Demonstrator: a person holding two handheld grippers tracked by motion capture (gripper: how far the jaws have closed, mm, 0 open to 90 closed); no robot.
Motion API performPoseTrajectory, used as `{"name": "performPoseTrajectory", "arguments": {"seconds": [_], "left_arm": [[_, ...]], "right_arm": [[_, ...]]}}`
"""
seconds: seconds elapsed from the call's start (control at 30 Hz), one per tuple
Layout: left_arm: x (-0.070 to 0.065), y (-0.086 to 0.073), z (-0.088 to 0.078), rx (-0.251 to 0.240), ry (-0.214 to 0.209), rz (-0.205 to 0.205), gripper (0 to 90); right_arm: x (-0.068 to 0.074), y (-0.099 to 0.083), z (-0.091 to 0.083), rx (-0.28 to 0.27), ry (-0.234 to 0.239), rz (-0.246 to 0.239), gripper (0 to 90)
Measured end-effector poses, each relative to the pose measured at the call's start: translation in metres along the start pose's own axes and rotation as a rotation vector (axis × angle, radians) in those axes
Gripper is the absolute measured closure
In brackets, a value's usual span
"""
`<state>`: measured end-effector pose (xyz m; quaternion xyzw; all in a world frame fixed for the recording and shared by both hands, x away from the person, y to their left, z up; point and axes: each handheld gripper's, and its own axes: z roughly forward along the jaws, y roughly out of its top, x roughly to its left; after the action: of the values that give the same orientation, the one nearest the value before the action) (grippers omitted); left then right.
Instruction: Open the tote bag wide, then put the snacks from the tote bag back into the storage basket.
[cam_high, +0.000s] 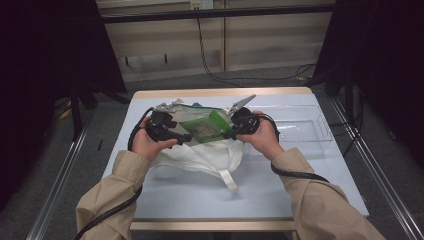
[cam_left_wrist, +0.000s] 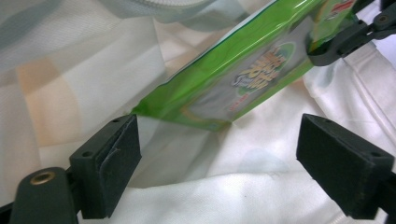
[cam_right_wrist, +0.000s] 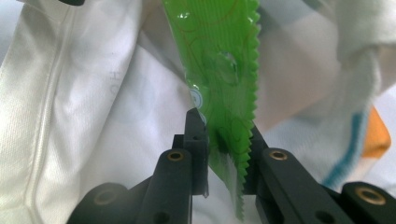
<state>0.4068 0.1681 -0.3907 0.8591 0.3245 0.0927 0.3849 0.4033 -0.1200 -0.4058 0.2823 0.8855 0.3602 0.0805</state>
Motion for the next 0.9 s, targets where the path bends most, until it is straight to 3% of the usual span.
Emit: {"name": "performPoseTrajectory", "arguments": {"seconds": [0.27,0.43,0.53,0.73,0.8,0.9], "left_arm": [[-0.002,-0.006,0.003,-0.012,-0.008,-0.026,7.9],[-0.005,-0.008,0.004,-0.005,-0.022,-0.019,6.3],[-0.007,-0.009,0.005,-0.011,-0.026,-0.039,5.8],[-0.011,-0.012,0.001,0.011,-0.005,-0.037,5.6],[-0.012,-0.014,0.001,-0.005,-0.011,-0.067,5.4],[-0.013,-0.018,-0.001,0.006,-0.009,-0.054,5.1]], "right_arm": [[-0.002,-0.005,-0.009,-0.008,0.003,0.027,84.6],[-0.001,-0.006,-0.01,-0.005,0.016,0.023,86.0],[-0.002,-0.004,-0.012,-0.005,0.021,0.01,86.5],[-0.001,-0.001,-0.018,0.014,0.023,-0.008,87.3],[0.0,0.0,-0.022,0.022,0.022,-0.015,87.8],[0.0,0.001,-0.029,0.045,0.028,-0.027,88.0]]}}
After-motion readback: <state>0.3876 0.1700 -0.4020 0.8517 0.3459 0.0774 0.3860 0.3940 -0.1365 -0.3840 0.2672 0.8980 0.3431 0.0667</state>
